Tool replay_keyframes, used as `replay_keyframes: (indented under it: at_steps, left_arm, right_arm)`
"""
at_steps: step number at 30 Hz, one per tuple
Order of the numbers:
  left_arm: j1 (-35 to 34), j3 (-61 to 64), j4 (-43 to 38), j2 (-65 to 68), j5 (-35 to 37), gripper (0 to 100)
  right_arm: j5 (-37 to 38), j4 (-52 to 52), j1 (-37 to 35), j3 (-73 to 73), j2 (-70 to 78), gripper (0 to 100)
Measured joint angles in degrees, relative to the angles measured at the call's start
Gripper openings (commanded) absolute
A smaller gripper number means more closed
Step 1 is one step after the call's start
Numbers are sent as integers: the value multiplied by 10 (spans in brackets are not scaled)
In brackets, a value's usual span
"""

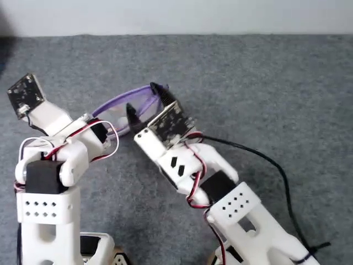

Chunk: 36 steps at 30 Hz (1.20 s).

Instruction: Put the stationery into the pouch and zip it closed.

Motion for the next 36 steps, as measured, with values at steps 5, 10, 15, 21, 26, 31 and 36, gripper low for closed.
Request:
replay_keyframes:
  at_steps: [5, 10, 15, 21, 26, 31, 36]
  left_arm:
    - [1, -1, 0, 1, 0, 13]
    - [3, -1, 0, 1, 0, 13]
    - [2, -1, 0, 1, 0, 13]
    - [2, -1, 0, 1, 0, 13]
    - [2, -1, 0, 1, 0, 13]
    - [2, -1, 0, 1, 0, 13]
    - [2, -1, 0, 1, 0, 13]
  right_arm:
    - [-27, 113, 10, -63, -23, 190]
    - [-74, 202, 69, -71, -32, 188]
    - [-91, 224, 118, -59, -30, 188]
    - [-91, 179, 127, 12, -18, 187]
    - [-91, 117, 136, 16, 22, 187]
    - [-91, 86, 124, 16, 53, 187]
    - [-91, 87, 92, 16, 60, 187]
